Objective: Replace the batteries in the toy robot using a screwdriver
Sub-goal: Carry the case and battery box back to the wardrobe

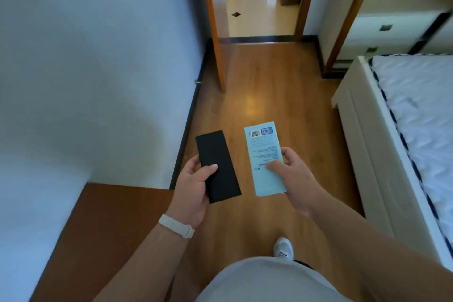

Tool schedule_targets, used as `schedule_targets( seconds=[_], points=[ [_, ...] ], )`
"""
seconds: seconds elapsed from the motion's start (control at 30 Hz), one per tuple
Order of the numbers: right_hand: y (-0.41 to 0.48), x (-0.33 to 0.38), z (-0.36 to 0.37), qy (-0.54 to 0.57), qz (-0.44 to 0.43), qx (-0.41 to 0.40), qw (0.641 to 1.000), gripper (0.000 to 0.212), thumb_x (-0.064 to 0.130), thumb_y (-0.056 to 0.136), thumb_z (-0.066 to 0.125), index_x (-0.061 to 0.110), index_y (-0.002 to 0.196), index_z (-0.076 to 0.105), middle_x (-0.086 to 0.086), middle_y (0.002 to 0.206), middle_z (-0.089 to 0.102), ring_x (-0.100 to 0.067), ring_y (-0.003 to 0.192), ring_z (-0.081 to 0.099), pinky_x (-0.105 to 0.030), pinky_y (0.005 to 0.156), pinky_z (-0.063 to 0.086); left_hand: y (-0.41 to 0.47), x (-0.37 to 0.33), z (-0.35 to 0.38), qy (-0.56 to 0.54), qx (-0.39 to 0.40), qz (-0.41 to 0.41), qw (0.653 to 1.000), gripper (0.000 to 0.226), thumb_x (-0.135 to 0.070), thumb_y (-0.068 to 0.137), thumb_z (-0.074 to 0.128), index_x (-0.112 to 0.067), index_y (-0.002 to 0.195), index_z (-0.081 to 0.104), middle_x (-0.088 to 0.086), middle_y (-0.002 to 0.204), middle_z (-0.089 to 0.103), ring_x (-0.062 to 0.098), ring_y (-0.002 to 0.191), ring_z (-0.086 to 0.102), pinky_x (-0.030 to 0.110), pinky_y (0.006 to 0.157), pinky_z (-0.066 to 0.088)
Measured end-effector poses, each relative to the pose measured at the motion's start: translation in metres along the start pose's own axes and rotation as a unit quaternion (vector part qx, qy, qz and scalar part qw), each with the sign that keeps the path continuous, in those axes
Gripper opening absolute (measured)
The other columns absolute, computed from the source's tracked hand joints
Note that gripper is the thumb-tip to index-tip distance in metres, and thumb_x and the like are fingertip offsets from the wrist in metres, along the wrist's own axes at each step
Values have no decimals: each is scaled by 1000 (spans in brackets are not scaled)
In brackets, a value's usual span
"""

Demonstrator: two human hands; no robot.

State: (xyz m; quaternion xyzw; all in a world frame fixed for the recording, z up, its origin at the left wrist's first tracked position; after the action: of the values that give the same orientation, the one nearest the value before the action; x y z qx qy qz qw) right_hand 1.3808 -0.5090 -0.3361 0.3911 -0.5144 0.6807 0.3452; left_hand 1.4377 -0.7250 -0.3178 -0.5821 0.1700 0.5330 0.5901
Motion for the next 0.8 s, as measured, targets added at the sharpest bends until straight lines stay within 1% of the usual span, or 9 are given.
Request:
schedule_targets(
  seconds=[0.1, 0.17, 0.23, 0.3, 0.37, 0.5, 0.63, 0.7, 0.8],
  points=[
    [13, 18, -59, 6, 2, -26, 1000, 21, 22, 93, 63, 33, 110, 58, 9, 96, 75, -15, 90, 74, -34, 74, 60, 20, 2, 61, 23, 22, -10, 999, 38, -12, 95, 64, -21, 131, 59, 5, 113, 75, 23, 97, 75, 42, 74, 62],
    [17, 28, -94, 13, -2, -51, 999, 21, 25, 93, 63, 36, 110, 58, 11, 95, 75, -14, 89, 74, -33, 73, 60, 32, 3, 99, 36, 41, -17, 998, 36, -11, 94, 63, -21, 128, 60, 6, 112, 76, 23, 96, 75, 42, 73, 62],
    [20, 36, -126, 17, -11, -79, 997, 21, 26, 93, 64, 36, 109, 57, 12, 95, 75, -13, 88, 74, -34, 73, 61, 42, 4, 135, 51, 63, -23, 996, 34, -10, 95, 62, -22, 127, 62, 6, 112, 76, 24, 98, 75, 44, 75, 63],
    [21, 43, -152, 14, -19, -100, 995, 23, 28, 92, 66, 35, 112, 56, 10, 98, 75, -14, 90, 74, -36, 76, 61, 51, 4, 167, 61, 86, -25, 994, 35, -9, 95, 62, -22, 128, 61, 5, 112, 76, 24, 100, 74, 47, 79, 62],
    [23, 51, -176, 20, -26, -119, 992, 25, 28, 91, 66, 34, 113, 56, 9, 100, 74, -15, 91, 74, -37, 78, 61, 62, 4, 197, 67, 105, -30, 992, 34, -9, 96, 61, -21, 127, 62, 5, 112, 76, 24, 99, 74, 44, 77, 63],
    [31, 66, -216, 52, -37, -164, 984, 24, 23, 91, 66, 30, 112, 58, 6, 101, 75, -17, 90, 74, -37, 75, 59, 85, 5, 248, 86, 139, -49, 985, 33, -6, 96, 59, -20, 126, 64, 6, 112, 76, 23, 98, 75, 39, 72, 62],
    [49, 79, -243, 70, -44, -198, 977, 28, 24, 84, 66, 27, 111, 59, 9, 98, 75, -16, 89, 74, -32, 67, 57, 120, -2, 286, 89, 169, -58, 980, 33, -5, 96, 58, -18, 126, 66, 7, 113, 76, 25, 99, 75, 38, 71, 62],
    [63, 85, -253, 83, -41, -219, 971, 33, 27, 78, 66, 26, 110, 60, 7, 98, 76, -17, 88, 74, -35, 68, 58, 141, -5, 300, 92, 181, -66, 977, 32, -4, 97, 57, -16, 125, 66, 8, 114, 76, 26, 100, 74, 37, 71, 62],
    [91, 95, -266, 105, -40, -251, 961, 35, 25, 77, 66, 25, 111, 59, 1, 102, 76, -21, 89, 74, -39, 69, 59, 179, -12, 321, 94, 206, -80, 971, 32, -5, 97, 57, -16, 126, 67, 9, 115, 75, 27, 104, 73, 39, 75, 62]
  ],
)
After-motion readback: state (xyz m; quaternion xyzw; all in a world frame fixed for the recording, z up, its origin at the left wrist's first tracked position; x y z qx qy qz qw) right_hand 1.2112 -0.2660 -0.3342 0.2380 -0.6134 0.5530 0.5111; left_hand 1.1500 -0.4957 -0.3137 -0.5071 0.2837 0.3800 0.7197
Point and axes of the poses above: each hand's wrist, its own y-axis towards the middle knuckle, its own z-axis out of the palm, x = y × z, the point moved 3 cm from there along y, towards the middle knuckle
